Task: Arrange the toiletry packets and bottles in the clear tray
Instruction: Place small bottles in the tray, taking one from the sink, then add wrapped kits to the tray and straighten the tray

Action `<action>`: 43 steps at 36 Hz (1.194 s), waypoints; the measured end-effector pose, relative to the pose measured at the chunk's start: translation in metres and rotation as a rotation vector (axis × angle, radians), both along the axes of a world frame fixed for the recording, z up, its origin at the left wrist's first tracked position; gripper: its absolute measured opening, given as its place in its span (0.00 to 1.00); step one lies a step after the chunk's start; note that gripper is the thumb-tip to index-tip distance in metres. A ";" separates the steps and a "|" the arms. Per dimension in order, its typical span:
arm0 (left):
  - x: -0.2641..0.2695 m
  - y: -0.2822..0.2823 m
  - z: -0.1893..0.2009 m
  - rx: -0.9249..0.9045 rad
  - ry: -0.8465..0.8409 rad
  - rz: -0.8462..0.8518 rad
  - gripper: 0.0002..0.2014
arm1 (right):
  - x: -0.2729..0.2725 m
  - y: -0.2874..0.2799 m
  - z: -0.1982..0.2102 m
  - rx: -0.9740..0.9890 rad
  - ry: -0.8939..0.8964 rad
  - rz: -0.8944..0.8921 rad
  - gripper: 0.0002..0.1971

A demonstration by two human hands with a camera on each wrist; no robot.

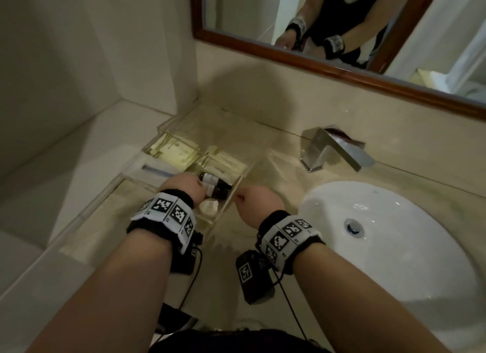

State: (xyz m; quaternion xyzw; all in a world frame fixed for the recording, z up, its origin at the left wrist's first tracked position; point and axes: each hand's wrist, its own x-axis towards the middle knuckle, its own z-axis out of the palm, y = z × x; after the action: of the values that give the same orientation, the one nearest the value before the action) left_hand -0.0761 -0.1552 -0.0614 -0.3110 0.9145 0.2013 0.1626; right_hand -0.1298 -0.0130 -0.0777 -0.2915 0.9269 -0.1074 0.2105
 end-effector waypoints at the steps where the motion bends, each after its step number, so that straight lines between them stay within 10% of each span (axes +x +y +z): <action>1: -0.001 0.003 0.003 0.007 0.026 -0.010 0.17 | -0.002 0.006 0.002 -0.020 -0.009 -0.022 0.16; 20: -0.065 0.218 0.031 0.314 0.218 -0.475 0.18 | -0.023 0.257 0.024 -0.174 0.025 -0.688 0.15; 32: -0.084 0.388 0.008 0.288 0.199 -0.766 0.15 | 0.022 0.453 -0.013 -0.119 0.015 -1.463 0.27; 43: -0.071 0.458 -0.019 0.240 0.042 -0.764 0.16 | 0.035 0.508 -0.050 -0.170 -0.121 -1.508 0.36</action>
State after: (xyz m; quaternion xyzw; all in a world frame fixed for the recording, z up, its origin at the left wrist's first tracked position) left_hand -0.1471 0.3029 -0.0807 0.0770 0.9374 0.2381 0.2423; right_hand -0.0948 0.4955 -0.1281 0.4121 0.8503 -0.3092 0.1075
